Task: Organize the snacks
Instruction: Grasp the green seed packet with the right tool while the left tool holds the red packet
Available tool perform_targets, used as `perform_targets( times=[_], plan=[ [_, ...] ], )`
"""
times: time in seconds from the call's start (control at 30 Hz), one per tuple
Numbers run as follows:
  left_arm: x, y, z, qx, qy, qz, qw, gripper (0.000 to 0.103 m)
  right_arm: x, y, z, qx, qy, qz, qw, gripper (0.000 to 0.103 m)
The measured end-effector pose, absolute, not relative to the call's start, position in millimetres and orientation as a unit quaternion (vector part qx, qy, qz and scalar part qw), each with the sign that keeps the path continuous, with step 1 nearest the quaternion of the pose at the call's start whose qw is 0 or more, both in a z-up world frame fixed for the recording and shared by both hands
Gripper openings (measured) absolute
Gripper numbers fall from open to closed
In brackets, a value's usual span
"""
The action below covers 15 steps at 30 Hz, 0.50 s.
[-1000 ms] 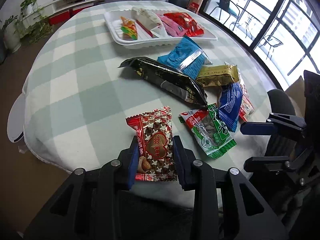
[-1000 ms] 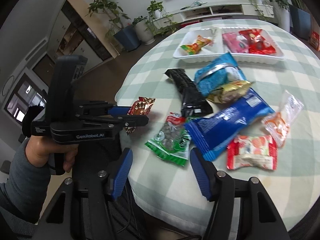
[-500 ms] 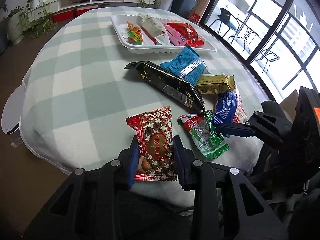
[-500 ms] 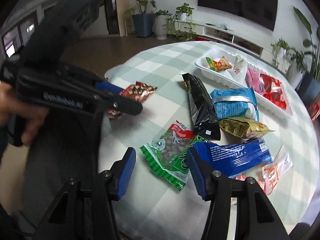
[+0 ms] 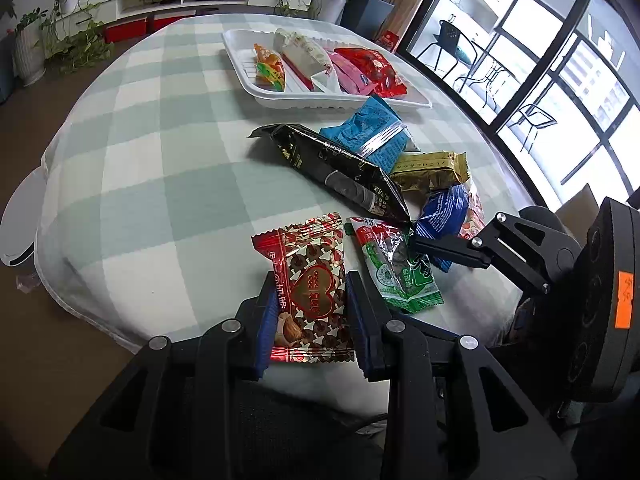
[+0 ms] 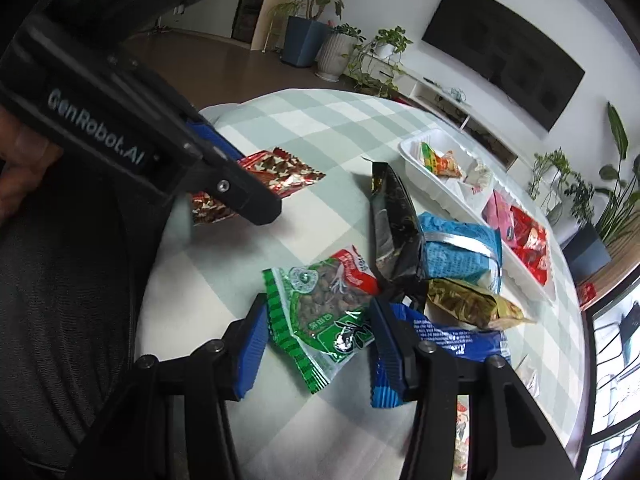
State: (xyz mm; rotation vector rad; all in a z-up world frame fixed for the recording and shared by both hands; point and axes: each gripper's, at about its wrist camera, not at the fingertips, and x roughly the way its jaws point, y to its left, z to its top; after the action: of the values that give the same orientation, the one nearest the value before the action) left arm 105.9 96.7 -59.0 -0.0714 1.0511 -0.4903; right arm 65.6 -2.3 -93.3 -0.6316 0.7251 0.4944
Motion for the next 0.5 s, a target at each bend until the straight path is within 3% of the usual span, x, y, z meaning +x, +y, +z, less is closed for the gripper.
perform_targets(
  times=[0.1,0.17,0.5],
  plan=[
    [106,97,-58,-0.036,0.493,-0.229,0.839,0.030,64,1,-95,-0.313,0.340,0.236,0.855,0.032],
    [106,97,-58,-0.036,0.491,-0.229,0.840,0.030,62,4,-99,-0.324,0.337,0.227,0.855,0.013],
    [103,102,-54,-0.047,0.478,-0.228,0.847,0.030,80,-40,-65,-0.131,0.375,0.237,0.887,0.006]
  ],
)
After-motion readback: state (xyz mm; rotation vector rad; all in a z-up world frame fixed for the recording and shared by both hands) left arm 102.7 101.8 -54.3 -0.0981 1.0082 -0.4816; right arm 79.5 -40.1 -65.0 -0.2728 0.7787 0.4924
